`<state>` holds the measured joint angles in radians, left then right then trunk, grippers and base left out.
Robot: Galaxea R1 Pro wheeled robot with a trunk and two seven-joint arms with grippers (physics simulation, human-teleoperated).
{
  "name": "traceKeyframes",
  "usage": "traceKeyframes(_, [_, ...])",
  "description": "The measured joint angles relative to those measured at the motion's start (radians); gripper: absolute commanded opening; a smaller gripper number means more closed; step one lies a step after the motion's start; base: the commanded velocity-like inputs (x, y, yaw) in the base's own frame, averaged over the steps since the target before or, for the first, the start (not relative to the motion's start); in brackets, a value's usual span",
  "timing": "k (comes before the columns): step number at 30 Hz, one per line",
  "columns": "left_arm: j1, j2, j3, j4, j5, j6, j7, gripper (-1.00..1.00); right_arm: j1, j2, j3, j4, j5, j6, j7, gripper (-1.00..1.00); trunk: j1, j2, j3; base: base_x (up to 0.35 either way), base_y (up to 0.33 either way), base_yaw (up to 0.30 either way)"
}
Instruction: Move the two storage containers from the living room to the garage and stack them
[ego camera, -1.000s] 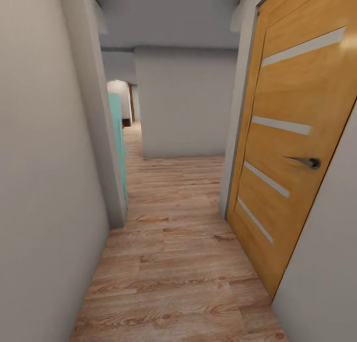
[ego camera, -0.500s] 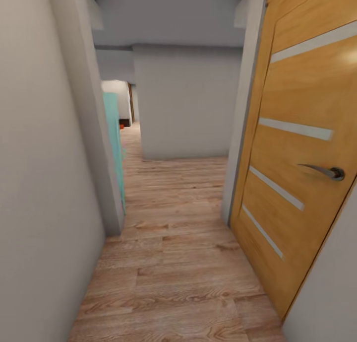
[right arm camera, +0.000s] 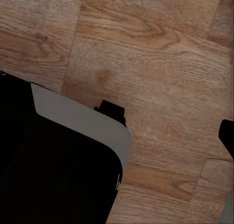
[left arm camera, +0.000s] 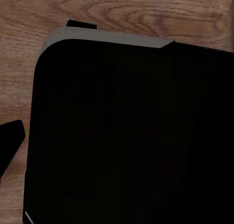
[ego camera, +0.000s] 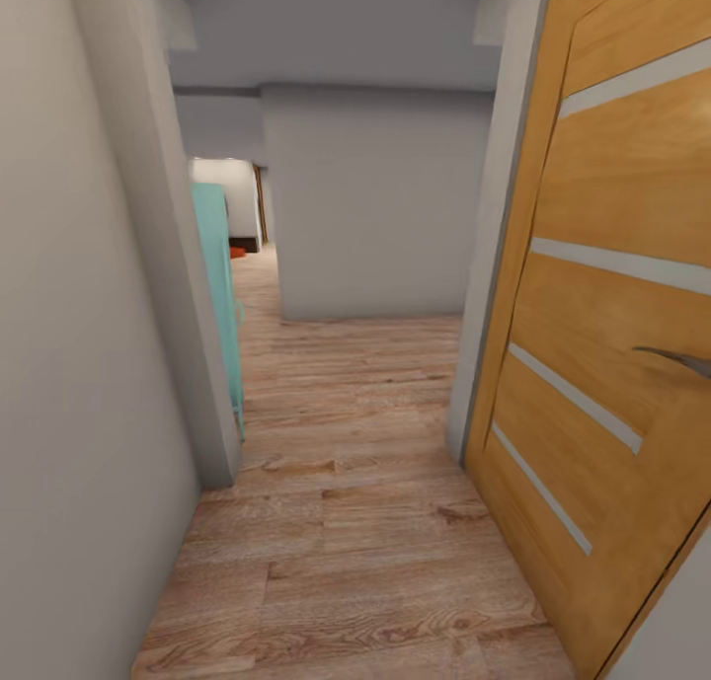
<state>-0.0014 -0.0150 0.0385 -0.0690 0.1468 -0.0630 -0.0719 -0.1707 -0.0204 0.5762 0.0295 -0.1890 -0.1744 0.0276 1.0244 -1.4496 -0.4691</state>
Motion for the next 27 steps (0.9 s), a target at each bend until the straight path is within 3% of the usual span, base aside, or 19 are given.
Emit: traceKeyframes(27, [0.000, 0.001, 0.001, 0.000, 0.000, 0.000, 0.000, 1.00, 0.000, 0.000, 0.000, 0.001, 0.000, 0.000, 0.002, 1.00, 0.000, 0.000, 0.000, 0.322, -0.065, 0.000])
